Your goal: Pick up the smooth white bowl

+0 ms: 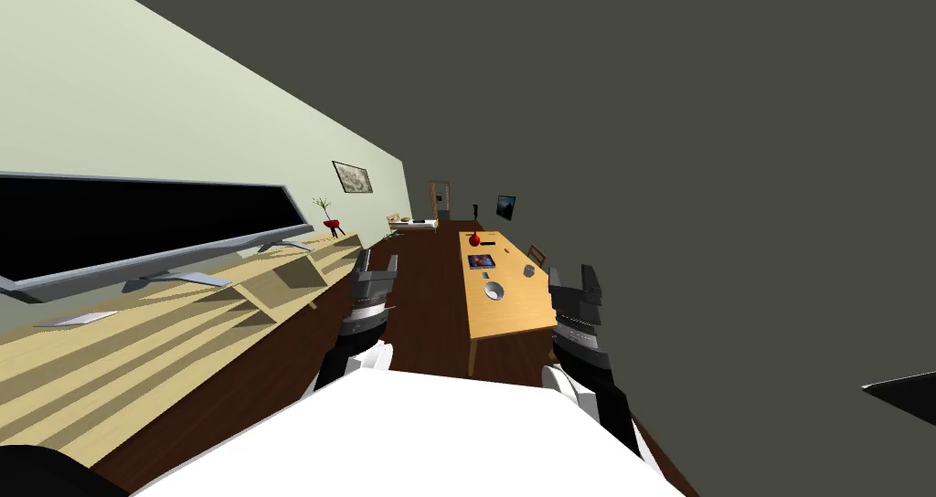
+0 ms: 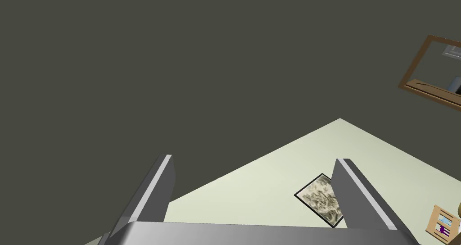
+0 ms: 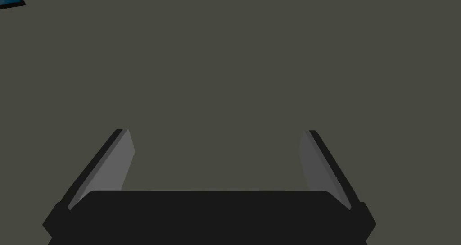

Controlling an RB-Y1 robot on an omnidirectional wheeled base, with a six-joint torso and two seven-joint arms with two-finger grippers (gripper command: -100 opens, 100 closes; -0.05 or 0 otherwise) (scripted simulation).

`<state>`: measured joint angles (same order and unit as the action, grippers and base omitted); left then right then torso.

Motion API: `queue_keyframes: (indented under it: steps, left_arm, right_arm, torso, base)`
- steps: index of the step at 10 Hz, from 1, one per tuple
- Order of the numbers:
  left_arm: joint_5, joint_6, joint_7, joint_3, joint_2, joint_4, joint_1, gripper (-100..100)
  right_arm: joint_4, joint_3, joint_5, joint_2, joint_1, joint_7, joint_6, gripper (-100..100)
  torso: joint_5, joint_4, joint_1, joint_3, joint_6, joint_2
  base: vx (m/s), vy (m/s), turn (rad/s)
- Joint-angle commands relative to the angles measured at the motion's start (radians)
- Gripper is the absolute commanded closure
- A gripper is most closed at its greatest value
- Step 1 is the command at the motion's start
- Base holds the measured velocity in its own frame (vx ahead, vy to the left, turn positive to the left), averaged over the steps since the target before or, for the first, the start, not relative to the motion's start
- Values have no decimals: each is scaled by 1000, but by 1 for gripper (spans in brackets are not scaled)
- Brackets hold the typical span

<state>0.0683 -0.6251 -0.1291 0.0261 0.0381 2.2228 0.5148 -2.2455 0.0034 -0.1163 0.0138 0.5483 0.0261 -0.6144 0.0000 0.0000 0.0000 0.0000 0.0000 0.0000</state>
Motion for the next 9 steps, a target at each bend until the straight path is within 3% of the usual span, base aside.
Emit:
queue_keyframes:
  steps: [1, 4, 9]
  left_arm:
    - [0, 0, 0, 0, 0, 0, 0, 0]
    - [0, 0, 0, 0, 0, 0, 0, 0]
    - [0, 0, 0, 0, 0, 0, 0, 0]
  right_arm:
    - [10, -11, 21, -35, 8, 1, 7, -100]
    - [35, -36, 75, -87, 27, 9, 25, -100]
    - [109, -102, 216, -169, 81, 43, 80, -100]
  torso:
    - [0, 0, 0, 0, 0, 0]
    - [-1, 1, -3, 3, 0, 5]
    - [0, 1, -1, 3, 0, 5]
  base:
    - [-32, -4, 78]
    - [-76, -26, 95]
    - [-75, -3, 175]
